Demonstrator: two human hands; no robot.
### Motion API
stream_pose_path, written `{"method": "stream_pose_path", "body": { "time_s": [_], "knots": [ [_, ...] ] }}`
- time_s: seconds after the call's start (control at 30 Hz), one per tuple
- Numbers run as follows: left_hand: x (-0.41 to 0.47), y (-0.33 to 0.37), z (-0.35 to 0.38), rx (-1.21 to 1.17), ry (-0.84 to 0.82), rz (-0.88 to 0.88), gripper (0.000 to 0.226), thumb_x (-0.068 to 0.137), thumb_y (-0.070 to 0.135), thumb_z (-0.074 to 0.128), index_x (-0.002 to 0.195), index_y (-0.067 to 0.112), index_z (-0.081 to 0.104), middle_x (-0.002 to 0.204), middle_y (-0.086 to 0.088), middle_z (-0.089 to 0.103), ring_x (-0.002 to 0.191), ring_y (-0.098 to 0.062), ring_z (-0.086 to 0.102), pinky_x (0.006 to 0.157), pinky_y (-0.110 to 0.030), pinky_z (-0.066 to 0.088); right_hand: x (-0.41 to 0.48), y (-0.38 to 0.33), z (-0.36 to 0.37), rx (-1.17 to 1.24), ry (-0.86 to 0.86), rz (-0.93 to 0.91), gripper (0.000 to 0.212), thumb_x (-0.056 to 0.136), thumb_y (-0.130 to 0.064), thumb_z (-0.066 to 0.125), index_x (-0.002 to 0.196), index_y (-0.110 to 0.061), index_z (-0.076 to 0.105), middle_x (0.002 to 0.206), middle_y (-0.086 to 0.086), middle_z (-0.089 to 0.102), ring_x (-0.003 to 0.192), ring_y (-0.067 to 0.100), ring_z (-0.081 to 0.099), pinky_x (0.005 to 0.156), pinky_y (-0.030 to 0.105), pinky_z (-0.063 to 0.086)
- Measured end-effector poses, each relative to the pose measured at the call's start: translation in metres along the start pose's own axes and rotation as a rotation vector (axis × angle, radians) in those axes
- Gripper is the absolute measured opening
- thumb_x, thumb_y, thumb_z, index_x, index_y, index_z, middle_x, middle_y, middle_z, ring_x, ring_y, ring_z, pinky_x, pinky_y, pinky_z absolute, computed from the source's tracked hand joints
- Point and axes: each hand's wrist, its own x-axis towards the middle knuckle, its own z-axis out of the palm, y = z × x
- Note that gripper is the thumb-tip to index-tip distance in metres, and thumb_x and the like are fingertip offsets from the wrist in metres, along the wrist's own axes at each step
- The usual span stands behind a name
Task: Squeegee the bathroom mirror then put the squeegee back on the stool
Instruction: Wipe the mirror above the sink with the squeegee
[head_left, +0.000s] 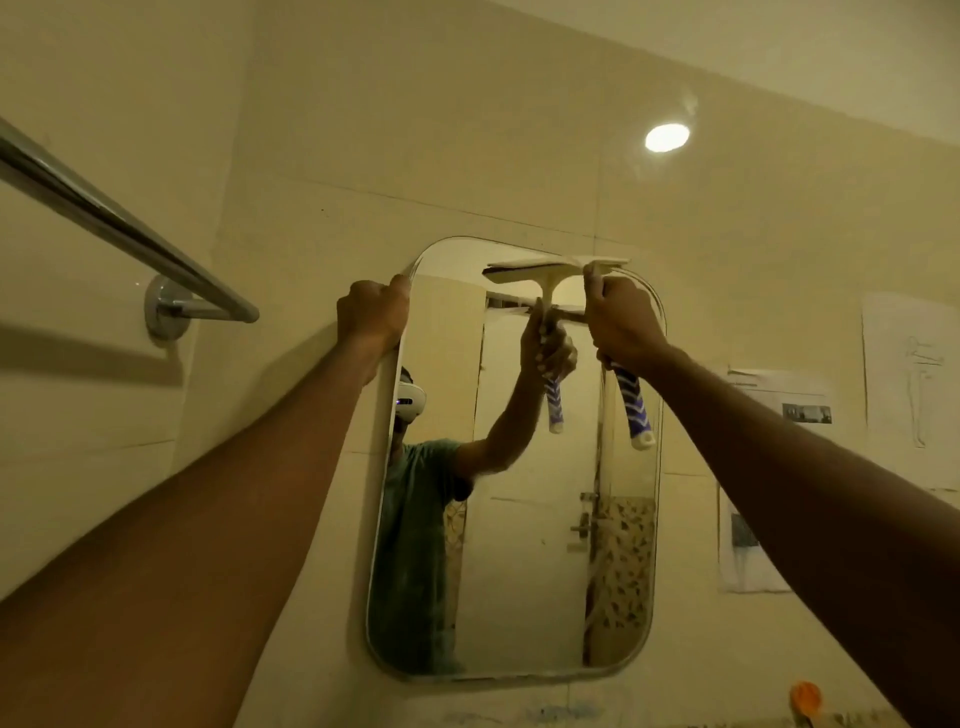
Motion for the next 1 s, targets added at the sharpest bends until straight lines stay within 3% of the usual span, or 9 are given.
{"method": "stream_pose_path", "body": {
  "time_s": [0.07, 0.17, 0.27, 0.43, 0.57, 0.67, 0.8, 0.9, 1.0],
  "knots": [
    [0.0, -0.001, 0.003, 0.058, 0.018, 0.03, 0.042, 0.091, 0.038, 0.044, 0.067, 0.007, 0.057, 0.075, -0.01, 0.062, 0.079, -0.031, 0.06, 0.073, -0.035, 0.048, -0.007, 0.002, 0.008, -0.005, 0.005, 0.002, 0.053, 0.105, -0.04, 0.025, 0.069, -0.011, 0.053, 0.059, 0.004, 0.053, 0.04, 0.013, 0.051, 0.043, 0.024, 0.045],
    [0.003, -0.005, 0.007, 0.105, 0.042, 0.056, 0.044, 0.093, 0.035, 0.042, 0.07, 0.002, 0.06, 0.072, -0.009, 0.06, 0.074, -0.027, 0.054, 0.064, -0.032, 0.04, -0.036, 0.011, 0.024, 0.079, 0.014, 0.037, 0.048, 0.105, -0.036, 0.027, 0.068, -0.015, 0.05, 0.055, -0.001, 0.053, 0.03, 0.003, 0.052, 0.032, 0.012, 0.037],
    [0.002, -0.006, 0.007, 0.109, 0.045, 0.054, 0.043, 0.094, 0.036, 0.042, 0.065, 0.007, 0.055, 0.069, -0.006, 0.056, 0.075, -0.027, 0.053, 0.066, -0.032, 0.04, -0.085, 0.031, 0.039, 0.117, -0.037, 0.069, 0.046, 0.104, -0.035, 0.029, 0.069, -0.016, 0.051, 0.052, -0.003, 0.051, 0.03, -0.001, 0.049, 0.032, 0.009, 0.035],
    [0.0, -0.004, 0.008, 0.115, 0.024, 0.073, 0.043, 0.095, 0.033, 0.039, 0.073, 0.003, 0.06, 0.082, -0.013, 0.062, 0.08, -0.029, 0.053, 0.069, -0.033, 0.04, -0.087, 0.031, 0.01, 0.018, -0.139, 0.107, 0.053, 0.103, -0.045, 0.029, 0.07, -0.012, 0.054, 0.054, 0.001, 0.052, 0.037, 0.011, 0.047, 0.038, 0.022, 0.043],
    [0.005, -0.01, 0.011, 0.128, 0.06, 0.104, 0.045, 0.098, 0.033, 0.037, 0.066, 0.008, 0.054, 0.083, -0.015, 0.061, 0.082, -0.031, 0.055, 0.076, -0.039, 0.049, -0.025, 0.018, -0.019, -0.191, -0.067, -0.047, 0.063, 0.1, -0.056, 0.02, 0.079, -0.011, 0.058, 0.061, 0.004, 0.056, 0.049, 0.017, 0.052, 0.054, 0.032, 0.05],
    [0.009, -0.014, 0.013, 0.126, 0.093, 0.131, 0.047, 0.099, 0.032, 0.036, 0.06, 0.01, 0.051, 0.076, -0.014, 0.061, 0.076, -0.031, 0.056, 0.07, -0.039, 0.047, 0.012, 0.017, -0.031, -0.316, -0.088, -0.157, 0.056, 0.103, -0.048, 0.022, 0.081, -0.01, 0.057, 0.061, 0.004, 0.05, 0.053, 0.018, 0.046, 0.054, 0.027, 0.039],
    [0.007, -0.017, 0.02, 0.164, 0.15, 0.167, 0.047, 0.099, 0.029, 0.038, 0.06, 0.008, 0.053, 0.068, -0.011, 0.057, 0.072, -0.03, 0.055, 0.066, -0.033, 0.04, 0.026, 0.026, -0.037, -0.368, -0.127, -0.143, 0.03, 0.105, -0.03, 0.028, 0.09, -0.011, 0.045, 0.066, 0.005, 0.044, 0.062, 0.023, 0.044, 0.058, 0.033, 0.037],
    [0.009, -0.019, 0.025, 0.172, 0.184, 0.165, 0.047, 0.099, 0.032, 0.035, 0.069, 0.005, 0.059, 0.079, -0.016, 0.064, 0.085, -0.035, 0.059, 0.074, -0.037, 0.044, 0.024, 0.044, -0.035, -0.232, -0.129, -0.115, 0.032, 0.104, -0.021, 0.029, 0.079, -0.011, 0.046, 0.073, 0.012, 0.048, 0.056, 0.018, 0.04, 0.053, 0.027, 0.034],
    [0.013, -0.02, 0.028, 0.185, 0.21, 0.16, 0.048, 0.099, 0.034, 0.033, 0.077, 0.004, 0.063, 0.094, -0.023, 0.067, 0.099, -0.037, 0.057, 0.081, -0.039, 0.043, 0.012, 0.073, -0.033, -0.132, -0.085, -0.074, 0.039, 0.104, -0.019, 0.028, 0.068, -0.019, 0.044, 0.066, 0.011, 0.048, 0.05, 0.017, 0.04, 0.048, 0.026, 0.033]
  ]
}}
